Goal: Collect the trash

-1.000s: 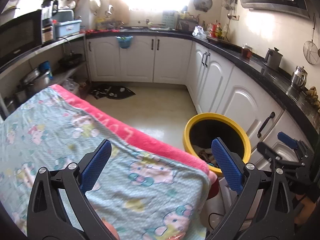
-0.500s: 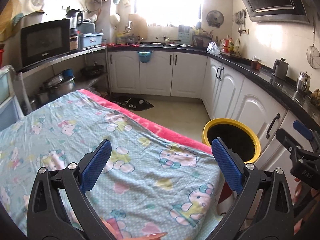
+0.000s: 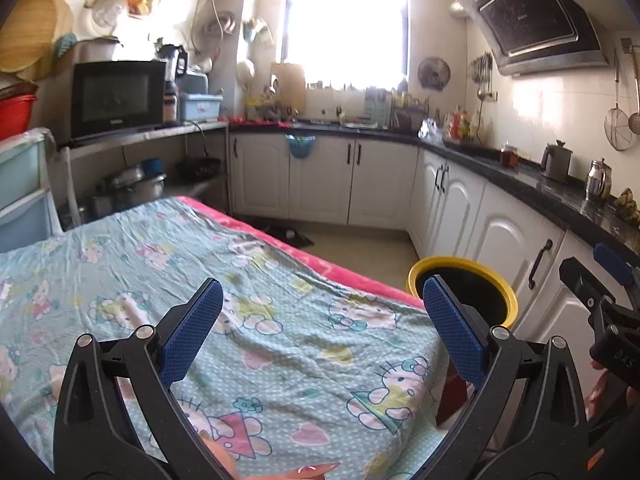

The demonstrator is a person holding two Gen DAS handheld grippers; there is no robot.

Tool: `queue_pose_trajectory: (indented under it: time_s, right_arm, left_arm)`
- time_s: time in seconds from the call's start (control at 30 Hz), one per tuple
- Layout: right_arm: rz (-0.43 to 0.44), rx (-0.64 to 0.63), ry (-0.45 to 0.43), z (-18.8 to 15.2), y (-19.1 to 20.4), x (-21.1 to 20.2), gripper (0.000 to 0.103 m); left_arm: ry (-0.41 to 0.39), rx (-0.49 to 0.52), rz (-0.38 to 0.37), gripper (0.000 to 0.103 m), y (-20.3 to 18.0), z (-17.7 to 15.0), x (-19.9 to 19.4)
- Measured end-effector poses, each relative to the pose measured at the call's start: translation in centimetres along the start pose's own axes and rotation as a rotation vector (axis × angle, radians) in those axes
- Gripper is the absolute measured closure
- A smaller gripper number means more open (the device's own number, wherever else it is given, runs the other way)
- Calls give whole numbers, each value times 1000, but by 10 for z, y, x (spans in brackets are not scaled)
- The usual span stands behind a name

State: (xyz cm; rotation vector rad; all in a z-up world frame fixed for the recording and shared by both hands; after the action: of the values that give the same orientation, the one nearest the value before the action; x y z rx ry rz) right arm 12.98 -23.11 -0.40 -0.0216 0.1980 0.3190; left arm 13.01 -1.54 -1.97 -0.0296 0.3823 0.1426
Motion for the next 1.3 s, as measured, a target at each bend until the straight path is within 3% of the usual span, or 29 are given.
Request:
queue_pose_trajectory:
  time_s: [0.2, 0.47, 1.3]
  right_arm:
    - [-70, -16, -65, -3, -6, -20, 6]
    - [-111, 4, -127, -15, -14, -42, 6]
    - [-65, 27, -92, -38, 5, -29, 6]
  left_arm:
    - [-40, -10, 45, 11, 2, -2, -11]
    - [-99, -11, 8, 11, -13, -7, -19]
    - [-101, 5, -26, 11, -29, -21, -12]
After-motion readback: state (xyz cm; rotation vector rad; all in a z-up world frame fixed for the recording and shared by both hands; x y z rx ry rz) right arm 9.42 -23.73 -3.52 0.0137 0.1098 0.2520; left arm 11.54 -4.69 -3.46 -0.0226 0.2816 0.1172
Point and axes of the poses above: each gripper's, at about its wrist camera, not at the fingertips, and x roughly the way its jaws point, y to its left, z to its top, the point moved 10 cm from there along x, roughly the way its jaws point, and after that the axes turned 7 degrees about z, right-handed, at the moved point
